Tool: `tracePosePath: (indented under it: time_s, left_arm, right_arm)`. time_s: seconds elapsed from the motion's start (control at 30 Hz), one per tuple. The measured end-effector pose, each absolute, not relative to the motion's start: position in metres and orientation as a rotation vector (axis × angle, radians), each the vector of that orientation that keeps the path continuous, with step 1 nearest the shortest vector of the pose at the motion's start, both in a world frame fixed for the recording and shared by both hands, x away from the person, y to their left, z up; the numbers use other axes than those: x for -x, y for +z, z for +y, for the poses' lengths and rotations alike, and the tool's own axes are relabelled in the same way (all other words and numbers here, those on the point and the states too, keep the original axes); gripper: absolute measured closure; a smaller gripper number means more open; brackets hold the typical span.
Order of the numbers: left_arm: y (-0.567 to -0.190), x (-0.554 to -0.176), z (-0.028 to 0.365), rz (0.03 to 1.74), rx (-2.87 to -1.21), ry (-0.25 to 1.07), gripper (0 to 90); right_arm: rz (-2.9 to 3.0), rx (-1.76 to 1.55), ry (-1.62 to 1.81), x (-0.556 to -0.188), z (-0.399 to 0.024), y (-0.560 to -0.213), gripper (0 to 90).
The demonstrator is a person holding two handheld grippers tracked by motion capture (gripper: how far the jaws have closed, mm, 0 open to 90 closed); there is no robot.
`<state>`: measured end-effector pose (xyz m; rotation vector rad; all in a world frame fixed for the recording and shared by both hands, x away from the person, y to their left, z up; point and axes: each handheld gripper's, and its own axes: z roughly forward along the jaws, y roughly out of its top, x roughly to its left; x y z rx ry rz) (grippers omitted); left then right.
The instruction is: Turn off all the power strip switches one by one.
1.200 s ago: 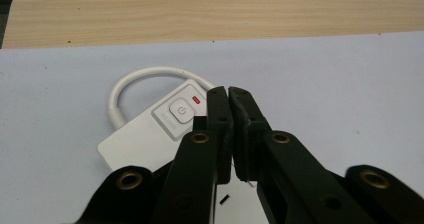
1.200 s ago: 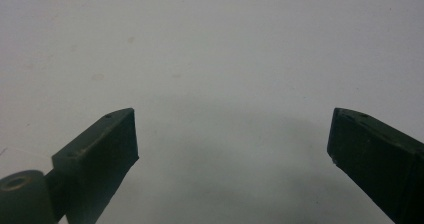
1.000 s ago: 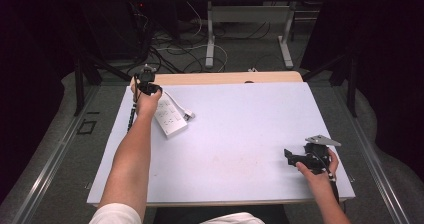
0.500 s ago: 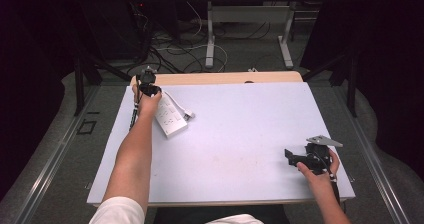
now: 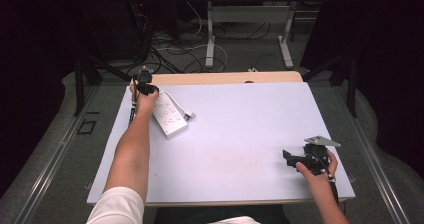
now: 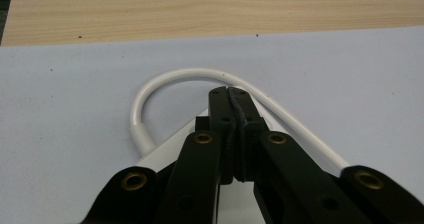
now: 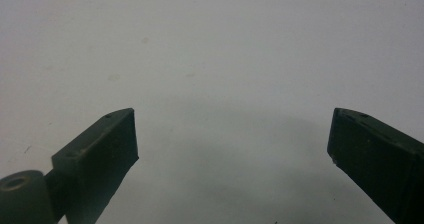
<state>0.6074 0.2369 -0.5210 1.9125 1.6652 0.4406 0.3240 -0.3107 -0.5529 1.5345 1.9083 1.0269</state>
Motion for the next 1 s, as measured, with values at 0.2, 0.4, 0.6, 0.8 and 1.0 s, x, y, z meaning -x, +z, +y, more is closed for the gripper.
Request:
tracePosePath:
  time_s: [0.2,0.4,0.6,0.8,1.0]
  left_arm:
    - [-0.524,-0.608,0.236,1.660,-1.914,0.447,90.0]
    - [-0.525,-0.607,0.230,1.652,-1.940,0.485,90.0]
    - [-0.524,-0.607,0.228,1.657,-1.945,0.481,90.0]
    - [-0.524,-0.608,0.230,1.661,-1.950,0.482,90.0]
    - [-0.523,-0.610,0.227,1.678,-1.973,0.473,90.0]
  right_arm:
    - [1.901,-1.546,1.025,-0.322,-0.312,-0.553,5.3]
    - [1.903,-1.546,1.022,-0.322,-0.312,-0.553,5.2]
    - [1.899,-1.558,1.026,-0.322,-0.315,-0.553,5.3]
    - [1.903,-1.560,1.025,-0.322,-0.314,-0.554,5.3]
    - [1.906,-1.550,1.024,-0.323,-0.314,-0.554,5.3]
